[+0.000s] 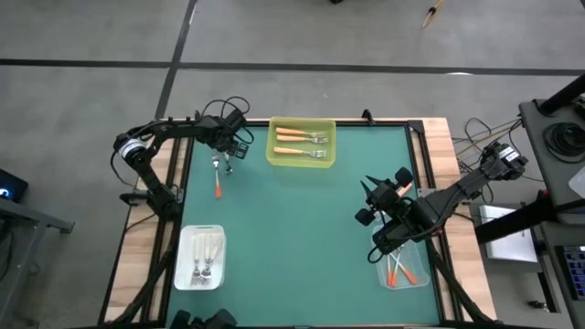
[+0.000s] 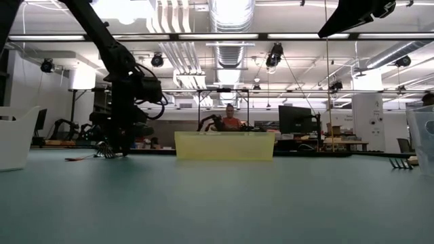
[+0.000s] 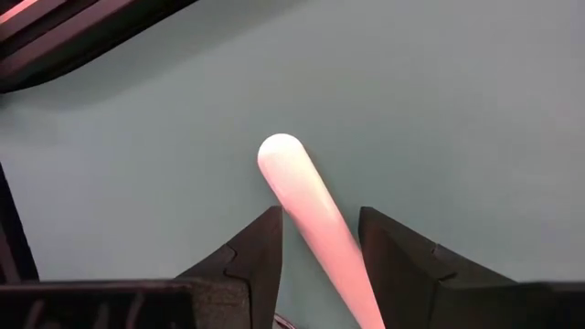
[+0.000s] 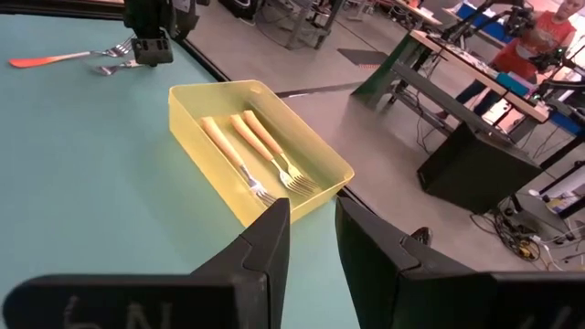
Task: Sort silverware by color (type)
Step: Put the white fork into the white bin
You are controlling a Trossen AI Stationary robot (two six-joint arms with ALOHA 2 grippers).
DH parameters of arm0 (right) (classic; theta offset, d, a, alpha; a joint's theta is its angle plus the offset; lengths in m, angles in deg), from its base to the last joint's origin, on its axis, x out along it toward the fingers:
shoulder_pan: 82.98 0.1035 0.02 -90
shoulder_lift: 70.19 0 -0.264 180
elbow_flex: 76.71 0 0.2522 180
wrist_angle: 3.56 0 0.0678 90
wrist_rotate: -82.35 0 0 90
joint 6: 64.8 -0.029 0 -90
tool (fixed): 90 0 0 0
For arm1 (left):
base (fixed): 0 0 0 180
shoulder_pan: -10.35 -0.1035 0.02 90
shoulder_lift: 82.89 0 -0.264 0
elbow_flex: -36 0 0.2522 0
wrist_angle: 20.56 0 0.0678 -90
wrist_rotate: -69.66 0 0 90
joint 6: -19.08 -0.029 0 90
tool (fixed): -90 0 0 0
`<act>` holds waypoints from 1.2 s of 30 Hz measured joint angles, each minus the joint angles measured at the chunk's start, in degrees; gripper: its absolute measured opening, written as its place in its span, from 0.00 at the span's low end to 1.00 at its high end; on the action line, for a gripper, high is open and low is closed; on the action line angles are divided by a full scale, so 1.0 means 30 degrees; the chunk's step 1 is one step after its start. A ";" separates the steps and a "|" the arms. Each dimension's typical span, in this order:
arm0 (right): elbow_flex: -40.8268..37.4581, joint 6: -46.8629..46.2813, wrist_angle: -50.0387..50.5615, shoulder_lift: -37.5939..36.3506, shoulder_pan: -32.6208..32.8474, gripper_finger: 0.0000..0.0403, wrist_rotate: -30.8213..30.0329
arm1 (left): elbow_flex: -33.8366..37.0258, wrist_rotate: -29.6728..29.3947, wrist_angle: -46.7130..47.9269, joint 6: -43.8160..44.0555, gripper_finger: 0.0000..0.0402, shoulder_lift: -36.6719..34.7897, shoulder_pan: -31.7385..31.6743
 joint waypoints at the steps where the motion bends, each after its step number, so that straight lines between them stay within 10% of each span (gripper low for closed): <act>1: 0.0000 0.0000 0.0000 0.0000 0.0000 0.20 0.0000 | 0.0000 0.0000 -0.0007 0.0000 0.32 0.0000 0.0000; 36: -0.0204 0.0211 0.0102 -0.0007 0.0000 0.20 0.0000 | 0.0009 0.0240 -0.0379 0.0495 0.19 0.0708 0.0240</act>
